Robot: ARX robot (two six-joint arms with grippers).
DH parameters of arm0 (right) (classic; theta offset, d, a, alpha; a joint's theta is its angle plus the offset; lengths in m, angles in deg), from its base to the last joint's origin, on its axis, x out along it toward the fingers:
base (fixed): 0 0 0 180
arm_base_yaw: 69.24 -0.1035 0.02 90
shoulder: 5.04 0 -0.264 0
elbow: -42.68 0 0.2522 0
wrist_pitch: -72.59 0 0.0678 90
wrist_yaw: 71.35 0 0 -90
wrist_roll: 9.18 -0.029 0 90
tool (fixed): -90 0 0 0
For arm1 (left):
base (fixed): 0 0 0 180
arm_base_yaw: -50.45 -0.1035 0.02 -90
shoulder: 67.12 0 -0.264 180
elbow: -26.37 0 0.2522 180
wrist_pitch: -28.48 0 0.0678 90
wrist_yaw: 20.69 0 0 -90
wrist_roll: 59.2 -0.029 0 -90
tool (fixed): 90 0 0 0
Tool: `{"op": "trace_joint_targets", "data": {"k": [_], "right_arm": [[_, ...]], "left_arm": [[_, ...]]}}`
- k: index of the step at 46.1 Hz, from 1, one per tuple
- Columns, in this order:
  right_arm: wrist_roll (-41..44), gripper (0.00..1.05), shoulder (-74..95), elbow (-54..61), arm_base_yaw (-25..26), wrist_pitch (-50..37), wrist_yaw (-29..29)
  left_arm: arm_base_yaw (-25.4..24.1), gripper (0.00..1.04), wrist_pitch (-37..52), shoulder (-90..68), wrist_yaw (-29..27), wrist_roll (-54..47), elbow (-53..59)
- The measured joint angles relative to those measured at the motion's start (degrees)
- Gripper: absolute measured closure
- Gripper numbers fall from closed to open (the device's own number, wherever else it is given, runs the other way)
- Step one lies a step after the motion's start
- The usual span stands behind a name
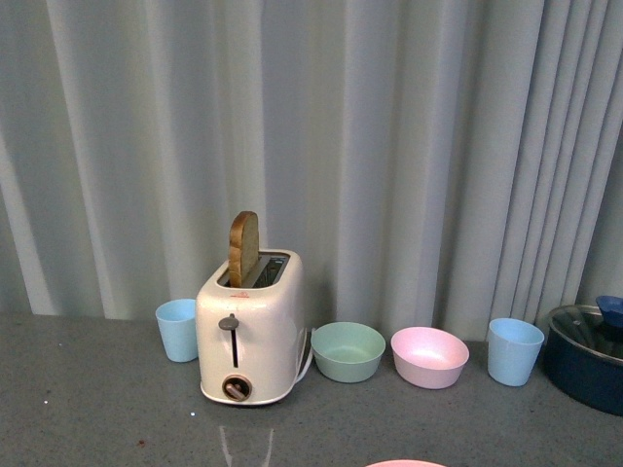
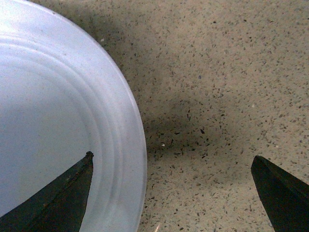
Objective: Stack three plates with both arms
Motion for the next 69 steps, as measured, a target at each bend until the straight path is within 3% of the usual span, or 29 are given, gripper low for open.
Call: {"op": "trace_joint_targets", "data": {"k": [28, 33, 49, 52, 69], "right_arm": [[-2.99, 0.09, 5.73, 1.14, 0.02, -6.51, 4.15], [-3.23, 0.22, 6.1, 1.31, 0.24, -6.78, 4.5], [-4.81, 0.92, 7.37, 2.03, 1.05, -8.9, 5.44], [-6.1, 1.0, 7.02, 2.05, 1.46, -8.98, 6.45], [-6.62, 1.01, -1.05, 4.55, 3.37, -6.45, 8.04]], "left_arm": [[0.0, 0.07, 0.0, 0.0, 0.0, 0.0, 0.0], [0.0, 0.07, 0.0, 0.0, 0.0, 0.0, 0.0], [0.0, 0.07, 0.0, 0.0, 0.0, 0.0, 0.0], [0.0, 0.07, 0.0, 0.0, 0.0, 0.0, 0.0], [0.0, 0.07, 0.0, 0.0, 0.0, 0.0, 0.0]]}}
